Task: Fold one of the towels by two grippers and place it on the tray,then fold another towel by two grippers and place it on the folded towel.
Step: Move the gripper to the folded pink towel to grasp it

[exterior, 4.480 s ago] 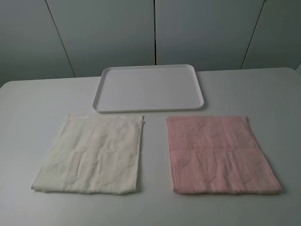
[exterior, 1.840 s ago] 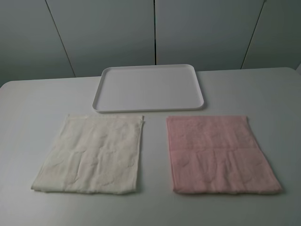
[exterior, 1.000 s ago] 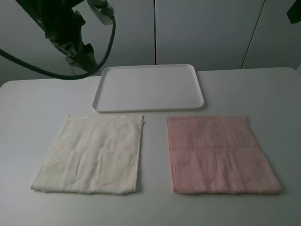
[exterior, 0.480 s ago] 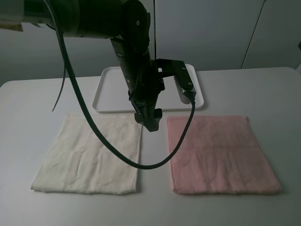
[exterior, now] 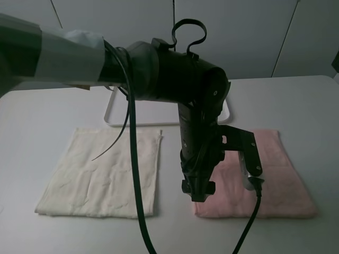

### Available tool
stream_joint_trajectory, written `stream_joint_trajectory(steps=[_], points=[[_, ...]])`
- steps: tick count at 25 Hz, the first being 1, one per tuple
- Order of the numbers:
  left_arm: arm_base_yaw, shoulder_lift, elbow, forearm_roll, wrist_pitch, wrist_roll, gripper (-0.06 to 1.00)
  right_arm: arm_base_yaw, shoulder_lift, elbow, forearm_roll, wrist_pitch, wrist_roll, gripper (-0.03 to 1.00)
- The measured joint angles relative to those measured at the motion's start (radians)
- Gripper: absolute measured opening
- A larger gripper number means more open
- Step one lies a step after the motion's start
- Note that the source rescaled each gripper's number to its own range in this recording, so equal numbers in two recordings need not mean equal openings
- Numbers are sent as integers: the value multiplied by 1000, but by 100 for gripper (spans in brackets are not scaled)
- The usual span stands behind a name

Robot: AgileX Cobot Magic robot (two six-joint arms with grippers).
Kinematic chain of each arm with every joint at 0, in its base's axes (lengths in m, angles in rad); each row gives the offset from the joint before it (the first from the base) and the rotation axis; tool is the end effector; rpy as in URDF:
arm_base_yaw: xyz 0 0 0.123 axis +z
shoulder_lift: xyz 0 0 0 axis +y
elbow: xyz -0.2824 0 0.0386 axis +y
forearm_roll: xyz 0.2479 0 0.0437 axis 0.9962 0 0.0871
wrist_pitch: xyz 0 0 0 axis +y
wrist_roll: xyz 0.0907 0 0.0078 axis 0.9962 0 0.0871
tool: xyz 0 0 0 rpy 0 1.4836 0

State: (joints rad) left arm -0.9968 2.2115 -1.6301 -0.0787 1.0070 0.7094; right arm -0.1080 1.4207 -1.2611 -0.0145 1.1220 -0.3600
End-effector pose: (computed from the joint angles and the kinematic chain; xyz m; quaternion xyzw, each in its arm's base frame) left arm 0.2323 -0.3705 0.1361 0.7392 0.6717 -0.0386 0.0295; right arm 0.2792 -0.0315 0.3270 -0.1253 0.9743 -0.0502 0.1804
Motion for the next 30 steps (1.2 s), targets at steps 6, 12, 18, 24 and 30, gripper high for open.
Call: stream_joint_trajectory(steps=[6, 12, 18, 24, 30], points=[[-5, 8, 13, -2, 0, 4, 100, 0, 0, 0, 14, 33, -54, 100], [-61, 31, 13, -4, 10, 15, 100, 0, 0, 68, 32, 62, -165, 100], [-84, 60, 22, 8, 32, 1, 100, 0, 0, 237, -31, 75, -383, 100], [-84, 62, 22, 20, 32, 1, 100, 0, 0, 398, 55, 17, -688, 100], [-84, 76, 22, 24, 32, -16, 100, 0, -2, 553, 139, -118, -853, 100]])
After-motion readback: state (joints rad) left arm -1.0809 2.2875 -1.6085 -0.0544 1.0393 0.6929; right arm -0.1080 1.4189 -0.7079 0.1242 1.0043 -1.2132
